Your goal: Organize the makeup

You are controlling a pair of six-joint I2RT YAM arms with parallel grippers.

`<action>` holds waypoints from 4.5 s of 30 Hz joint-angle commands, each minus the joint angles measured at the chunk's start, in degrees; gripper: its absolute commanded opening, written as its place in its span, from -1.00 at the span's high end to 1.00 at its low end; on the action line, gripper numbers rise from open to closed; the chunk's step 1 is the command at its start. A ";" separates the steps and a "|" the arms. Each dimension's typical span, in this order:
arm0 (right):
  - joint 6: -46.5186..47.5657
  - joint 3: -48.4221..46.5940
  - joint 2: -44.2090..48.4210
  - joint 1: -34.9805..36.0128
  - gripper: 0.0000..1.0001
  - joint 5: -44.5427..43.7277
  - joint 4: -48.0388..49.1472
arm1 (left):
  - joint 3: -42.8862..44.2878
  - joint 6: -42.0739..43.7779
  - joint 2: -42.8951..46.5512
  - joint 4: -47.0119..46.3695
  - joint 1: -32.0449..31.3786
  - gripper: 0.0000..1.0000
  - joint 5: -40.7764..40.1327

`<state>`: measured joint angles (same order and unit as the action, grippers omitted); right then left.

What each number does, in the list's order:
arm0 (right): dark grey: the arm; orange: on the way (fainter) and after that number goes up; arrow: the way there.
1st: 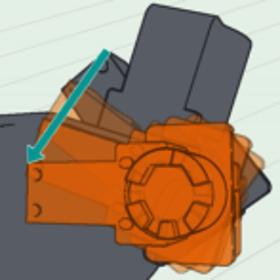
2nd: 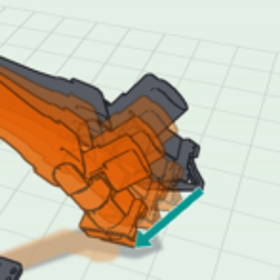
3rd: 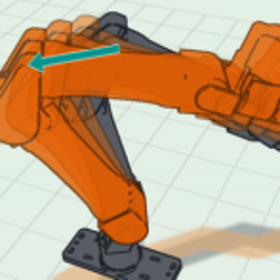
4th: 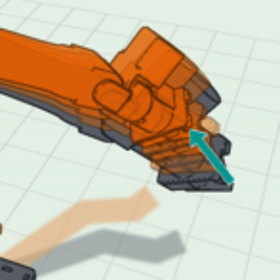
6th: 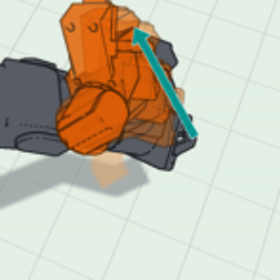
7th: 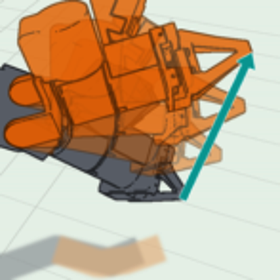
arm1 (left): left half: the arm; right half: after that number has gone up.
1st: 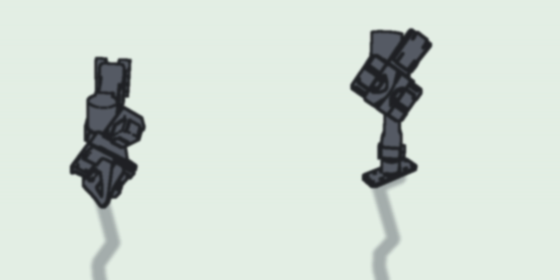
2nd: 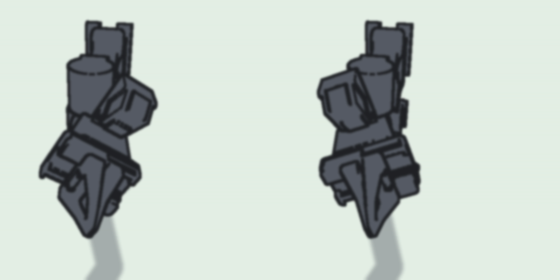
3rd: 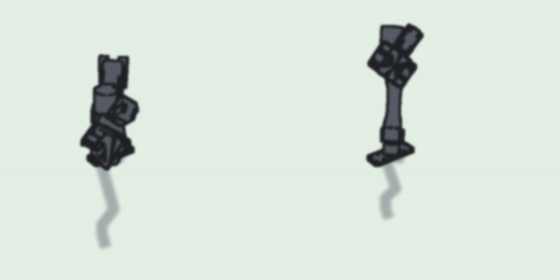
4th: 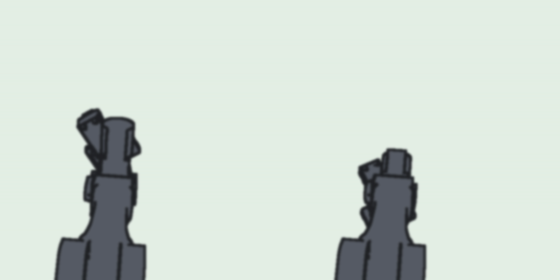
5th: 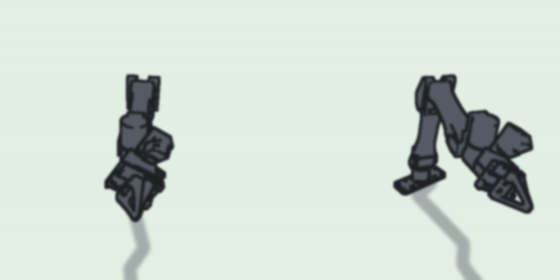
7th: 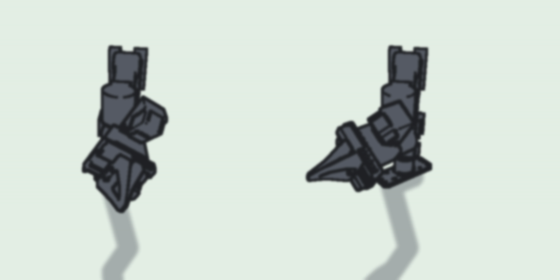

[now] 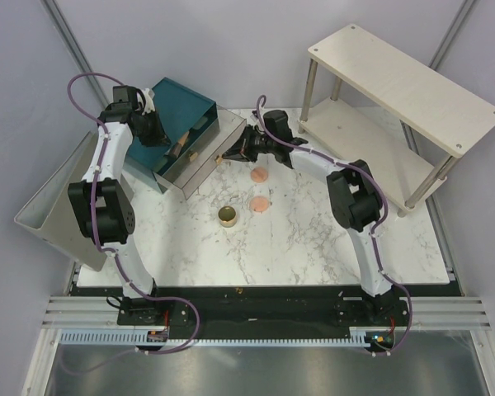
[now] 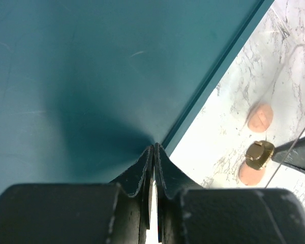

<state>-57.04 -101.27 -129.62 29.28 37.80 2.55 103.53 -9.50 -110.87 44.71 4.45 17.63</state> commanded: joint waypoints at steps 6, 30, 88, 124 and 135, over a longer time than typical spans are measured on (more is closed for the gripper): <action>-7.12 -15.61 -9.67 1.75 1.00 -0.10 6.33 | -1.66 1.94 -3.57 8.64 -0.84 0.77 2.67; -25.75 -35.04 -28.83 7.63 0.83 -15.47 15.73 | -2.80 2.03 -3.65 8.47 -0.76 0.76 3.55; -41.49 -6.48 -24.89 11.50 -0.50 -28.83 29.80 | -3.68 2.99 -2.77 8.55 -0.76 0.74 2.33; -43.60 -21.15 -32.01 14.05 -0.24 -38.68 15.12 | -5.17 3.87 -1.10 8.47 -0.67 0.73 1.18; -38.86 -23.80 -31.92 14.05 0.04 -39.12 6.60 | -5.26 3.87 -1.10 8.55 -0.67 0.73 1.62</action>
<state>-97.51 -124.62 -159.28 42.76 -0.34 19.11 101.60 -7.84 -110.06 42.28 4.78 19.05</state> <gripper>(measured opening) 0.543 0.131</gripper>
